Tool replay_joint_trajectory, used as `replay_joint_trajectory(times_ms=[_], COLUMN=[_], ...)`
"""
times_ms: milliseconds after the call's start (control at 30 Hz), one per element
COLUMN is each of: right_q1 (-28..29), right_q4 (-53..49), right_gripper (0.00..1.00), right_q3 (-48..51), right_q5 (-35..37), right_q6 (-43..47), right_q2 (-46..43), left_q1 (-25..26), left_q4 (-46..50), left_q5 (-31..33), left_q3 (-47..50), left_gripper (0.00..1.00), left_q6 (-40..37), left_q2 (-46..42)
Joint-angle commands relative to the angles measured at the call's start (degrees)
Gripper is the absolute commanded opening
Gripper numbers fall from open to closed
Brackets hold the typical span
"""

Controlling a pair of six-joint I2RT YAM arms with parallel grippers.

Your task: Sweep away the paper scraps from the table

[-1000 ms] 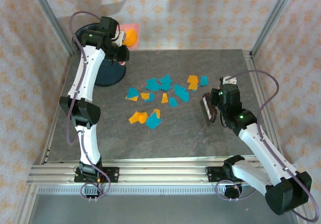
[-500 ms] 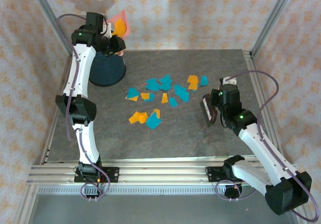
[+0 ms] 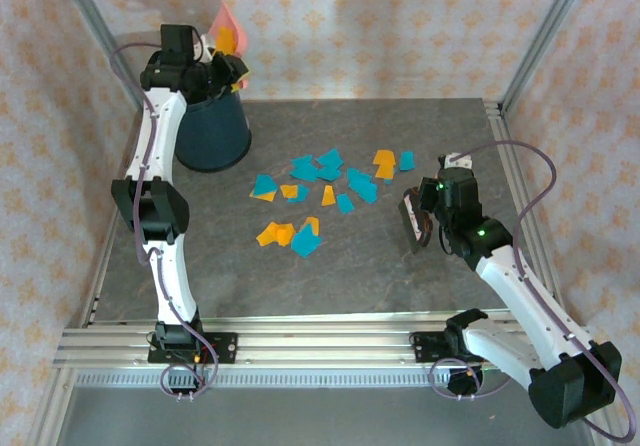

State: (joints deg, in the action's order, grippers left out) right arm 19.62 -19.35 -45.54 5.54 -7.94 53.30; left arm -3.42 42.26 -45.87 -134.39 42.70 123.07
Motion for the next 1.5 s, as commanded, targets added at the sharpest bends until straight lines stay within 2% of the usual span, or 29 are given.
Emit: replay_joint_trajectory(times_ms=[0, 133, 333, 467, 700, 1067, 1367, 1467], right_q1=[0.28, 0.28, 0.3, 0.32, 0.3, 0.32, 0.29, 0.33], right_q4=[0.61, 0.55, 0.54, 0.55, 0.46, 0.55, 1.07, 1.25], right_gripper=[0.0, 0.0, 0.0, 0.0, 0.0, 0.0, 0.0, 0.0], right_q3=[-0.47, -0.26, -0.18, 0.01, 0.27, 0.63, 0.71, 0.71], right_q5=[0.52, 0.53, 0.57, 0.41, 0.53, 0.39, 0.0, -0.34], right_q6=[-0.92, -0.93, -1.1, -1.04, -1.19, -1.37, -1.81, -1.92], right_q2=[-1.52, -1.7, -1.71, -1.79, -2.06, -2.34, -2.5, -2.5], left_q1=[-0.61, -1.19, -1.5, -1.68, -1.76, -1.74, -1.59, -1.59], left_q4=[-11.52, -22.01, -31.82, -44.08, -51.77, -53.76, -45.2, -45.28], left_q5=[-4.42, -5.45, -6.51, -7.04, -6.45, -6.36, -6.35, -6.11], left_q3=[3.17, 8.58, 12.51, 17.08, 19.73, 21.8, 23.86, 26.65], left_gripper=[0.0, 0.0, 0.0, 0.0, 0.0, 0.0, 0.0, 0.0], left_q6=[9.31, 17.31, 25.42, 34.83, 42.02, 43.32, 35.11, 34.49], left_q2=[-2.44, -3.88, -4.89, -5.64, -6.61, -9.1, -13.01, -15.05])
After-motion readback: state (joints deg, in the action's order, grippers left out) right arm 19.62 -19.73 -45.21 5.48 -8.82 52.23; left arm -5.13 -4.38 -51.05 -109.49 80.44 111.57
